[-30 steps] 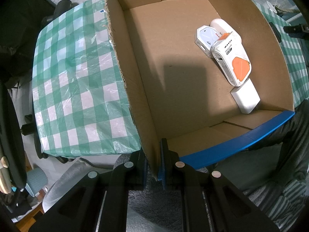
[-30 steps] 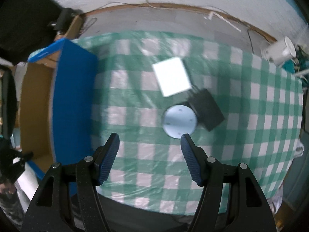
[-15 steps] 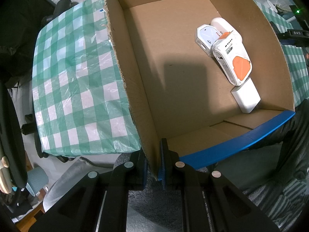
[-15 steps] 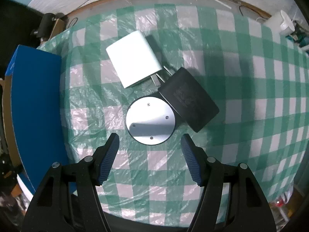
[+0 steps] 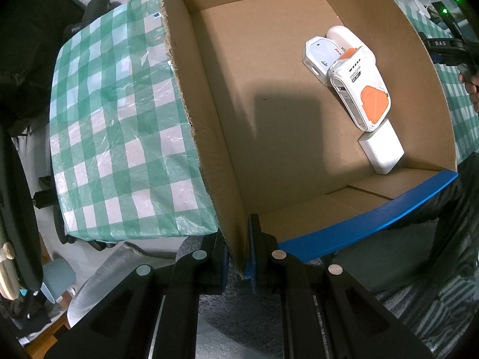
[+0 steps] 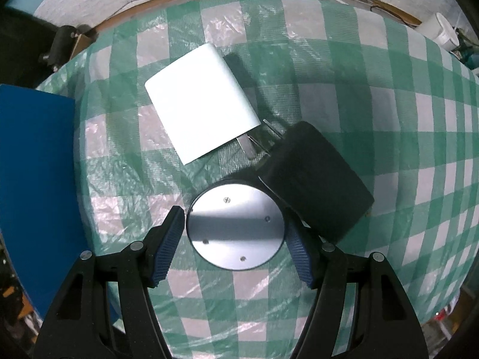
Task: Organize rigid objects
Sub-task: 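Grasp the white round puck with the right gripper and lift it, then carry the puck into the box and open the right gripper, then move the right tool back over the black plug case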
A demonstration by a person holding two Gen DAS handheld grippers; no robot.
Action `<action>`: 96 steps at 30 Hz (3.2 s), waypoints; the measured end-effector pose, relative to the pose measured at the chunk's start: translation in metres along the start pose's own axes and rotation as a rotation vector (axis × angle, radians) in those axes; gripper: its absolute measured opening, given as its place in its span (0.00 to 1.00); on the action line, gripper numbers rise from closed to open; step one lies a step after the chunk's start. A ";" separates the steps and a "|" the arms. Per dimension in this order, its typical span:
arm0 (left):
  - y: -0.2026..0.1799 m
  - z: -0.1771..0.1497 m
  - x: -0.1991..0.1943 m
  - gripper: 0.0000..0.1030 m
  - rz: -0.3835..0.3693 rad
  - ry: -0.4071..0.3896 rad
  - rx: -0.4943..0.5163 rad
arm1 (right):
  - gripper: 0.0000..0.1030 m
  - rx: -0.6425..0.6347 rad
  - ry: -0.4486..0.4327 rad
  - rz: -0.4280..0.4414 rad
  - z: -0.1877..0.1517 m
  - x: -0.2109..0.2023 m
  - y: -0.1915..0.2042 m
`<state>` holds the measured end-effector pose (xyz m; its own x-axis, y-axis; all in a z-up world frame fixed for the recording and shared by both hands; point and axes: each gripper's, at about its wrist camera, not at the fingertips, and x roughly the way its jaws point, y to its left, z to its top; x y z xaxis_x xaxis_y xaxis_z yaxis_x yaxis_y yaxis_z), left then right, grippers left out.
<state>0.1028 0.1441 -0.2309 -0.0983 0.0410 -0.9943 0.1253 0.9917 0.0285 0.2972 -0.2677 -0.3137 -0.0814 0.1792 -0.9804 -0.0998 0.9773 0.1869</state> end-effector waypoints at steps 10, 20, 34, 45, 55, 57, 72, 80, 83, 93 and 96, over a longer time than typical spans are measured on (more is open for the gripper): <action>0.001 0.000 0.001 0.09 -0.006 -0.003 -0.002 | 0.60 -0.070 0.009 -0.047 -0.009 -0.003 0.016; 0.001 0.001 0.002 0.09 -0.004 -0.005 0.005 | 0.60 -0.168 0.010 -0.050 -0.029 -0.040 0.048; 0.001 0.001 0.002 0.09 -0.003 -0.007 0.005 | 0.60 -0.314 -0.040 -0.049 -0.056 -0.109 0.114; -0.001 0.006 0.000 0.09 0.001 -0.006 0.016 | 0.60 -0.456 -0.080 0.004 -0.059 -0.141 0.189; -0.003 0.004 -0.001 0.09 0.001 -0.010 0.016 | 0.60 -0.541 -0.046 -0.005 -0.063 -0.117 0.243; -0.004 0.004 -0.001 0.09 -0.002 -0.012 0.017 | 0.60 -0.556 -0.046 -0.011 -0.064 -0.110 0.250; -0.004 0.002 -0.001 0.09 -0.005 -0.015 0.022 | 0.60 -0.591 -0.016 -0.006 -0.064 -0.072 0.268; -0.004 0.002 0.000 0.09 -0.014 -0.014 0.017 | 0.71 -0.579 -0.024 0.001 -0.064 -0.069 0.263; -0.003 0.002 0.001 0.09 -0.009 -0.020 0.017 | 0.72 -0.577 -0.026 0.012 -0.063 -0.072 0.260; -0.004 0.002 0.000 0.09 -0.006 -0.019 0.019 | 0.72 -0.556 -0.082 0.047 -0.058 -0.105 0.231; -0.004 0.001 -0.002 0.09 -0.004 -0.021 0.019 | 0.72 -0.540 -0.098 0.048 -0.055 -0.113 0.214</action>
<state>0.1037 0.1396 -0.2295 -0.0784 0.0343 -0.9963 0.1434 0.9894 0.0228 0.2301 -0.0850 -0.1593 -0.0077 0.2570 -0.9664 -0.5952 0.7754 0.2109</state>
